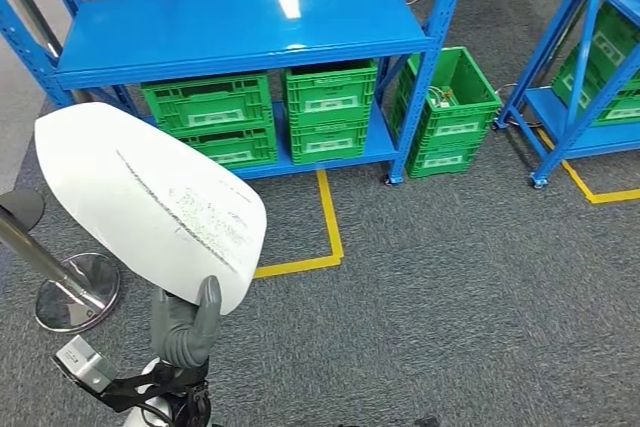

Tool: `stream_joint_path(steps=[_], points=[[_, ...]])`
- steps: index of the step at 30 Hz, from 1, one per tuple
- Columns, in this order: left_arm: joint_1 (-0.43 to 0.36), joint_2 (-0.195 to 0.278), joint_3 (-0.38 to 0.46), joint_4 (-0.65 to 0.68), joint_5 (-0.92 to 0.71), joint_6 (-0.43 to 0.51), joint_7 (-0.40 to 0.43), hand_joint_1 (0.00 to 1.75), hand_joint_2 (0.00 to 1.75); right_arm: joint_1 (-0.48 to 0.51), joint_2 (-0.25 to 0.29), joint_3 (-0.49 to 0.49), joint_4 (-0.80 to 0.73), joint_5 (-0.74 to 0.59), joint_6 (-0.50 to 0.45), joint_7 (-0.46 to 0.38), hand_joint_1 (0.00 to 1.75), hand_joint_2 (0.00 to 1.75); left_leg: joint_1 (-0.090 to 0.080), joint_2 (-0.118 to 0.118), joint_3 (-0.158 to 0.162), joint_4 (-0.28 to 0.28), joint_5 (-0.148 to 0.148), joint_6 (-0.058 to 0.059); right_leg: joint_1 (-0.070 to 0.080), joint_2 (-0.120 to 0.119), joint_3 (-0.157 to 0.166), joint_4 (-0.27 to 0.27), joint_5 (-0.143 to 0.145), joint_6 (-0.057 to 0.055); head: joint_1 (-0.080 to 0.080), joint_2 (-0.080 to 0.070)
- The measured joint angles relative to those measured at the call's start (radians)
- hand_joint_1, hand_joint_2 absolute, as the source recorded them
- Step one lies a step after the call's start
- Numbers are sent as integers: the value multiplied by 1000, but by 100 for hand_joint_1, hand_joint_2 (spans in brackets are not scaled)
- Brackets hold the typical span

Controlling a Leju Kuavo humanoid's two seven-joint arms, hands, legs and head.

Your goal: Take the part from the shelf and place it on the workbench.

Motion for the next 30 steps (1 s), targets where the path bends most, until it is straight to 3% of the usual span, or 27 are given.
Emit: stream_joint_path(steps=[2,4,5,7,9,12,13,14,15,16,18,20,21,22,24,26,28,29,30], points=[[0,0,0,0,0,0,0,175,175,2,-1,-1,0,-1,5,0,0,175,-2,22,2,1,-2,-3,2,-28,77,-134,63,-4,0,0],[-1,0,0,0,0,0,0,175,175,-2,-2,-1,0,-1,11,-1,0,175,-8,40,2,7,-5,-10,8,-62,142,-248,95,-15,0,0],[-1,0,0,0,0,0,0,175,175,-4,-2,-1,0,-1,13,-1,0,175,-11,48,1,9,-6,-15,11,-69,152,-268,97,-22,0,0],[-1,0,0,-1,0,0,0,175,175,-4,-2,-1,0,-1,14,-1,0,175,-13,66,2,11,-7,-22,11,-51,149,-270,101,-36,-1,0],[-2,1,0,-1,0,0,0,175,175,-5,-1,-1,0,-1,15,-2,0,175,-9,43,-5,36,-31,-33,7,-32,147,-273,108,-49,-3,0],[-1,3,0,-2,0,0,0,175,175,-7,0,-2,0,-1,15,0,0,175,0,-33,-74,210,-132,-47,3,-1,140,-274,116,-62,-9,0],[0,4,0,-2,0,1,0,175,175,-7,0,-2,0,-1,15,0,0,175,2,-42,-99,270,-155,-49,3,11,138,-273,117,-63,-9,0],[1,5,0,-2,0,1,0,175,175,-5,0,-2,0,-1,16,-1,0,175,2,-45,-110,299,-159,-49,3,24,136,-273,118,-63,-9,0],[2,6,0,-2,0,2,0,175,175,-4,0,-2,0,-1,16,-1,0,175,3,-48,-103,288,-141,-48,3,39,135,-272,119,-63,-9,0],[2,7,0,-2,0,2,0,175,175,-2,0,-2,0,-1,17,-1,0,175,3,-54,-78,238,-106,-46,3,54,136,-270,120,-62,-9,0],[2,7,0,-2,0,2,0,175,175,0,0,-2,0,-1,19,-1,0,175,6,-97,-12,100,-40,-37,4,82,133,-267,122,-57,-8,0],[1,7,0,-3,0,2,-1,175,175,-1,1,-3,0,-1,20,-1,0,175,8,-131,19,25,-23,-29,2,104,122,-263,127,-47,-8,0],[1,7,0,-3,0,2,-1,175,175,0,1,-3,0,-1,19,-1,0,175,7,-131,20,19,-27,-26,1,115,116,-264,131,-39,-9,0],[0,7,-1,-3,0,2,-1,175,175,1,1,-3,0,-1,18,-1,0,175,7,-121,20,12,-26,-21,-1,125,108,-265,135,-31,-9,0],[0,4,-2,-4,0,2,-1,175,175,5,1,-3,0,-1,13,-1,0,175,9,-95,21,3,-18,-10,0,104,90,-248,124,-21,-7,0],[1,2,-2,-5,0,3,-2,175,175,4,0,-4,-1,0,12,-1,0,175,9,-63,21,-4,-13,-1,3,43,44,-154,69,-17,0,0],[2,2,-1,-5,0,3,-2,175,175,0,-1,-4,-1,0,12,-1,0,175,6,-31,18,-3,-12,1,3,9,-17,-19,8,-12,5,0],[3,2,-1,-5,0,3,-2,175,175,0,-1,-4,-1,0,12,-1,0,175,5,-15,18,-3,-13,1,3,4,-32,19,-2,-10,5,0],[2,2,-1,-5,0,3,-2,175,175,1,-2,-4,-1,0,12,-1,0,175,5,-1,17,-3,-13,1,3,0,-25,17,8,-9,5,0]])
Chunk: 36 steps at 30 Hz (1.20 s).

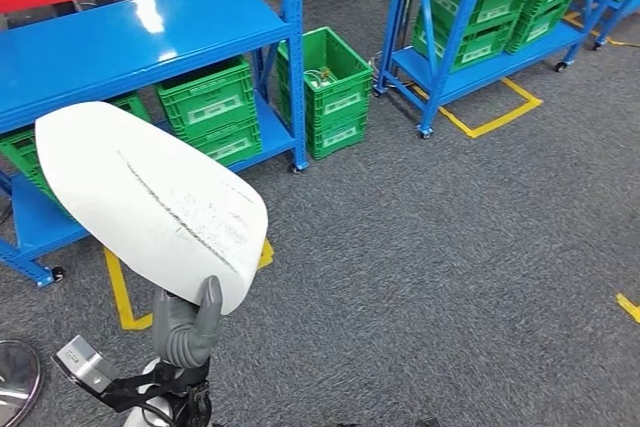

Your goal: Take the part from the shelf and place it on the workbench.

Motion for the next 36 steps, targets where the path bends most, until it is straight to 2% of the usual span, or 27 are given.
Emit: stream_joint_path(steps=[1,2,3,4,5,6,7,8,10,12,13,14,15,16,17,19,21,23,25,27,28,29,30,31,33,35,36], points=[[0,0,0,0,0,0,0,175,175,2,-1,0,0,0,0,0,0,175,0,12,1,0,-1,-1,0,-7,28,-45,27,0,0,0],[0,0,0,0,0,0,0,175,175,3,-1,0,0,0,0,0,0,175,0,24,3,1,-2,-4,0,-22,72,-117,60,-1,0,0],[-1,0,0,0,0,0,0,175,175,2,-2,0,0,0,0,0,0,175,-4,34,4,3,-5,-8,4,-48,116,-192,82,-3,1,0],[-1,0,0,0,0,0,0,175,175,0,-2,0,0,0,1,0,0,175,-7,42,5,5,-7,-12,6,-67,149,-247,96,-7,1,0],[-1,0,0,0,0,0,0,175,175,-2,-2,0,0,0,1,0,0,175,-11,50,6,7,-9,-16,9,-80,166,-277,100,-13,1,0],[-1,0,0,0,0,0,0,175,175,-2,-2,0,0,0,2,0,0,175,-15,58,6,8,-10,-20,11,-81,168,-284,96,-18,1,0],[-2,0,0,0,0,0,0,175,175,-1,-2,0,0,0,2,-1,0,175,-15,67,8,9,-10,-23,10,-68,165,-283,99,-25,0,0],[-3,0,0,0,0,0,0,175,175,0,-2,0,0,0,3,-1,0,175,-14,64,8,12,-15,-27,8,-58,164,-283,101,-30,-1,0],[-5,0,0,-1,0,0,0,175,175,0,-2,0,0,0,5,-1,0,175,-8,21,-6,54,-51,-38,4,-36,162,-285,106,-41,-2,0],[-6,0,0,-1,0,0,0,175,175,-3,-2,0,0,0,6,0,0,175,-5,-30,-57,176,-119,-43,3,-11,158,-285,110,-49,-4,0],[-5,1,0,0,0,0,0,175,175,-3,-2,0,0,0,7,0,0,175,-5,-39,-89,245,-147,-42,4,2,157,-285,112,-52,-4,0],[-5,2,0,0,0,0,0,175,175,-1,-2,0,0,0,8,0,0,175,-5,-43,-111,294,-158,-41,5,17,155,-285,113,-53,-4,0],[-5,3,0,0,0,0,0,175,175,0,-2,0,0,0,9,0,0,175,-5,-46,-119,306,-149,-39,7,31,155,-284,114,-54,-4,0],[-5,3,0,0,0,0,0,175,175,2,-2,0,0,0,10,0,0,175,-5,-50,-107,278,-120,-35,8,46,156,-284,115,-54,-4,0],[-6,3,0,0,0,0,0,175,175,2,-2,0,0,0,10,0,0,175,-5,-62,-80,216,-79,-29,9,62,157,-283,116,-53,-4,0],[-7,3,-1,-1,0,0,0,175,175,2,-2,0,0,0,11,0,0,175,-3,-112,-23,85,-19,-15,9,89,154,-280,118,-49,-3,0],[-8,2,-1,-1,0,0,0,175,175,0,-2,0,0,0,12,0,0,175,-4,-142,-2,28,-9,-9,5,111,142,-278,123,-38,-4,0],[-10,0,-4,-1,0,0,0,175,175,2,-2,0,0,-1,13,0,0,175,-3,-124,-2,15,-7,-6,1,126,128,-277,129,-24,-7,0],[-12,-2,-8,-1,-1,-1,0,175,175,5,-3,0,0,-2,13,0,0,175,0,-96,1,3,1,1,4,87,105,-243,106,-14,-3,0],[-12,-2,-10,-1,-1,-1,-1,175,175,3,-5,-1,0,-2,13,1,0,175,0,-64,2,-2,5,6,6,24,49,-130,42,-5,2,0],[-12,-2,-10,-1,-1,-1,-1,175,175,1,-5,-1,0,-2,13,1,0,175,-1,-47,0,-2,5,6,5,10,16,-61,10,0,4,0],[-12,-1,-11,-1,-1,-1,-1,175,175,1,-6,-1,0,-2,13,1,0,175,-1,-31,-1,-1,5,6,3,4,-7,-9,-8,4,4,0],[-12,-1,-11,-1,-1,-1,-1,175,175,2,-7,-1,0,-2,13,1,0,175,-1,-15,-2,-1,4,6,1,0,-12,7,-6,7,4,0],[-12,0,-12,-1,-1,-1,-1,175,175,4,-8,-1,0,-2,13,1,0,175,-1,-2,-2,-1,4,5,0,-5,6,-20,14,9,4,0],[-13,0,-13,-1,-1,-1,-1,175,175,5,-11,-1,-1,-2,13,1,0,175,-2,22,1,0,0,-1,-1,-36,89,-161,73,9,4,0],[-14,0,-14,-1,0,-1,-1,175,175,3,-12,-1,-1,-2,14,0,0,175,-7,40,3,5,-5,-11,3,-64,152,-269,102,-3,4,0],[-14,0,-15,-1,0,-1,-1,175,175,1,-12,-1,-1,-2,15,-1,0,175,-10,48,4,6,-7,-16,6,-66,161,-285,103,-11,3,0]])
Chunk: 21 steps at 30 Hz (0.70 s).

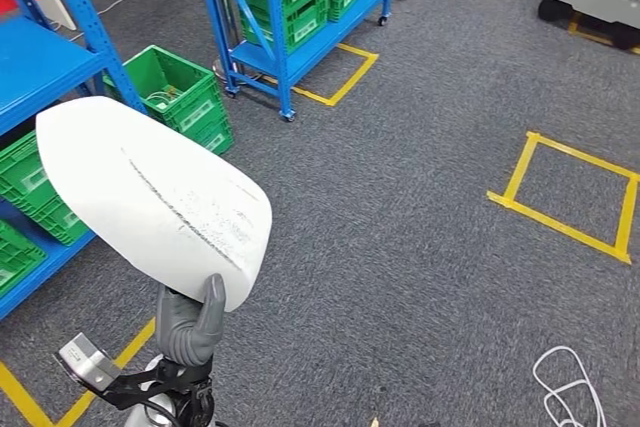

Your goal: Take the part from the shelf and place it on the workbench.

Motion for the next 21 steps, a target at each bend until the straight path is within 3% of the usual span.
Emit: stream_joint_path(steps=[2,4,6,7,8,9,10,11,13,15,17,19,21], points=[[-1,0,-1,0,0,0,-1,175,175,0,0,0,0,0,1,-1,0,175,0,13,2,1,-3,-10,1,21,-1,-1,3,-16,-1,0],[-3,1,-1,0,0,0,-2,175,175,2,0,0,0,0,1,0,0,175,4,-16,-4,28,-29,-21,-2,39,-2,-3,8,-28,-3,0],[-3,2,-1,0,0,-1,-4,175,175,1,0,0,0,0,1,1,0,175,8,-69,-49,138,-95,-27,-3,58,-3,-4,11,-37,-8,0],[-2,4,-1,0,0,-1,-5,175,175,1,0,0,0,0,1,2,0,175,9,-84,-82,213,-129,-27,-2,70,-4,-4,12,-40,-8,0],[0,5,-2,0,0,-1,-5,175,175,1,0,0,0,0,1,2,0,175,9,-91,-110,273,-150,-26,-1,83,-5,-4,13,-41,-8,0],[1,6,-2,0,0,-1,-5,175,175,2,0,0,0,0,1,3,0,175,9,-94,-124,299,-149,-25,0,96,-6,-3,14,-42,-8,0],[1,6,-2,0,0,-1,-5,175,175,4,0,0,0,0,1,3,0,175,9,-97,-119,285,-127,-22,1,111,-5,-3,14,-42,-8,0],[1,6,-2,0,0,-1,-5,175,175,4,0,0,0,1,1,3,0,175,9,-104,-96,234,-89,-17,2,126,-4,-2,14,-42,-8,0],[1,6,-2,0,0,-1,-5,175,175,3,1,0,0,1,2,4,0,175,10,-151,-37,97,-19,-5,2,153,-5,1,15,-39,-7,0],[1,6,-2,0,1,-1,-6,175,175,2,2,0,1,1,2,3,0,175,10,-189,-8,23,0,1,0,175,-16,5,19,-30,-9,0],[0,4,-2,0,1,-1,-6,175,175,4,2,0,1,1,1,3,0,175,9,-177,-6,10,-2,3,-5,195,-29,3,25,-15,-12,0],[0,3,-3,0,1,-1,-6,175,175,7,2,0,1,1,0,3,0,175,11,-150,-2,-3,6,11,-3,163,-47,22,13,-6,-10,0],[0,2,-3,0,1,-2,-7,175,175,5,2,0,1,2,-1,4,0,175,11,-118,2,-11,10,17,0,99,-95,118,-42,3,-5,0]])
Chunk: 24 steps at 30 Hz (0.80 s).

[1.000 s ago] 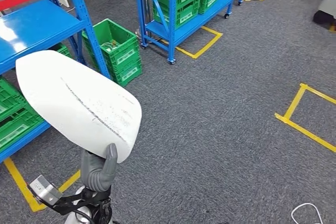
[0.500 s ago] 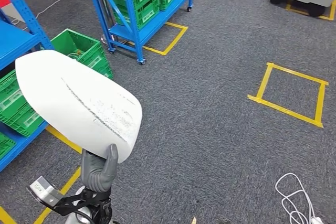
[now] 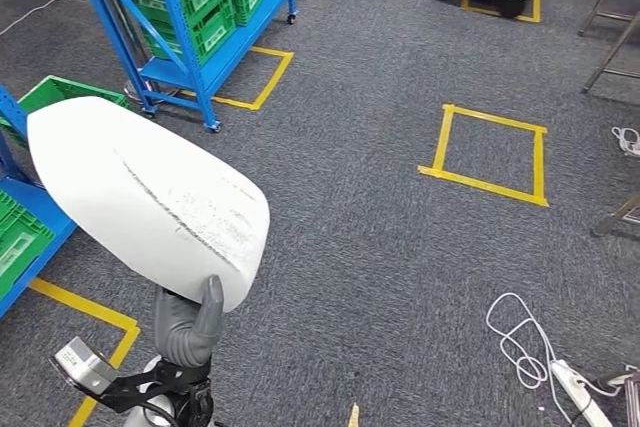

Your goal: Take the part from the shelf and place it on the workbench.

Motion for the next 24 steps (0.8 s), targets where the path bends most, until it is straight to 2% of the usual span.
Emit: stream_joint_path(steps=[1,2,3,4,5,6,8,9,10,11,12,14,16,17,18,19,20,21,22,23,24], points=[[1,0,0,0,0,0,0,175,175,-2,0,0,0,0,0,1,0,175,-2,16,-1,0,0,2,-1,-19,-33,70,-34,5,2,0],[1,0,0,0,1,0,0,175,175,-4,0,0,0,1,0,2,0,175,-3,33,-1,0,-1,2,-3,-28,-63,132,-58,9,2,0],[1,1,0,0,1,0,0,175,175,-3,-1,0,0,1,0,4,0,175,-3,49,-2,0,-2,2,-5,-31,-78,168,-66,13,2,0],[1,1,0,0,1,0,0,175,175,-2,-1,0,0,2,0,5,0,175,-3,63,-2,1,-3,1,-7,-35,-73,163,-55,16,2,0],[1,1,0,0,1,0,0,175,175,-1,-1,0,0,2,0,6,0,175,-3,76,0,1,-4,-1,-9,-42,-44,115,-28,18,2,0],[1,1,0,0,0,0,0,175,175,0,-2,0,0,3,-1,6,0,175,-3,88,2,2,-6,-4,-10,-59,1,40,4,19,3,0],[0,1,0,0,1,0,0,175,175,-3,-2,0,-1,5,-1,6,0,175,-8,107,5,6,-13,-15,-6,-98,77,-86,40,11,5,0],[0,1,0,0,1,0,0,175,175,-5,-3,0,-1,5,-1,6,0,175,-11,115,7,7,-14,-21,-3,-107,92,-112,43,4,5,0],[-1,1,0,0,1,0,0,175,175,-5,-3,0,-1,5,-1,6,0,175,-12,122,7,8,-15,-26,0,-104,94,-115,40,-5,6,0],[-1,1,0,0,1,0,0,175,175,-5,-3,0,-1,5,-1,6,0,175,-11,130,9,8,-15,-31,1,-92,91,-116,43,-14,4,0],[-3,0,0,0,1,0,0,175,175,-3,-3,0,-1,5,-1,6,0,175,-9,128,10,11,-20,-37,0,-82,90,-117,45,-22,4,0],[-4,1,0,0,0,-1,-1,175,175,-2,-3,0,-1,5,-1,6,0,175,-4,90,-6,58,-57,-47,-3,-62,91,-121,50,-37,1,0],[-3,2,0,0,0,-1,-1,175,175,-4,-3,0,-1,6,0,6,0,175,-2,40,-62,187,-126,-49,-2,-38,90,-122,52,-45,-4,0],[-1,3,0,0,1,-1,-1,175,175,-4,-3,0,-1,6,1,6,0,175,-2,30,-95,258,-154,-49,0,-25,89,-122,53,-47,-4,0],[0,4,0,0,1,-1,-1,175,175,-3,-3,0,-1,6,1,5,0,175,-2,25,-118,303,-163,-46,2,-11,89,-121,54,-48,-4,0],[1,4,0,0,1,-1,-1,175,175,-2,-3,0,-1,7,1,6,0,175,-3,22,-126,313,-152,-42,5,4,89,-121,54,-49,-4,0],[1,4,0,0,1,-1,-1,175,175,-1,-3,0,-1,7,1,6,0,175,-4,17,-113,279,-120,-37,6,19,91,-120,54,-49,-3,0],[1,4,0,0,1,-1,-1,175,175,0,-3,0,-1,8,1,7,0,175,-6,4,-84,213,-77,-29,7,34,92,-120,54,-49,-3,0],[1,4,0,0,1,-1,-1,175,175,-1,-2,0,-1,8,1,7,0,175,-8,-22,-54,143,-41,-21,8,47,93,-119,55,-47,-3,0],[1,4,0,0,1,-1,-1,175,175,-1,-1,0,0,8,1,7,0,175,-9,-45,-28,83,-16,-13,8,60,92,-117,56,-45,-3,0],[0,3,0,0,1,-1,-1,175,175,-2,0,0,0,9,1,7,0,175,-10,-63,-13,45,-6,-7,6,71,88,-116,57,-41,-5,0]])
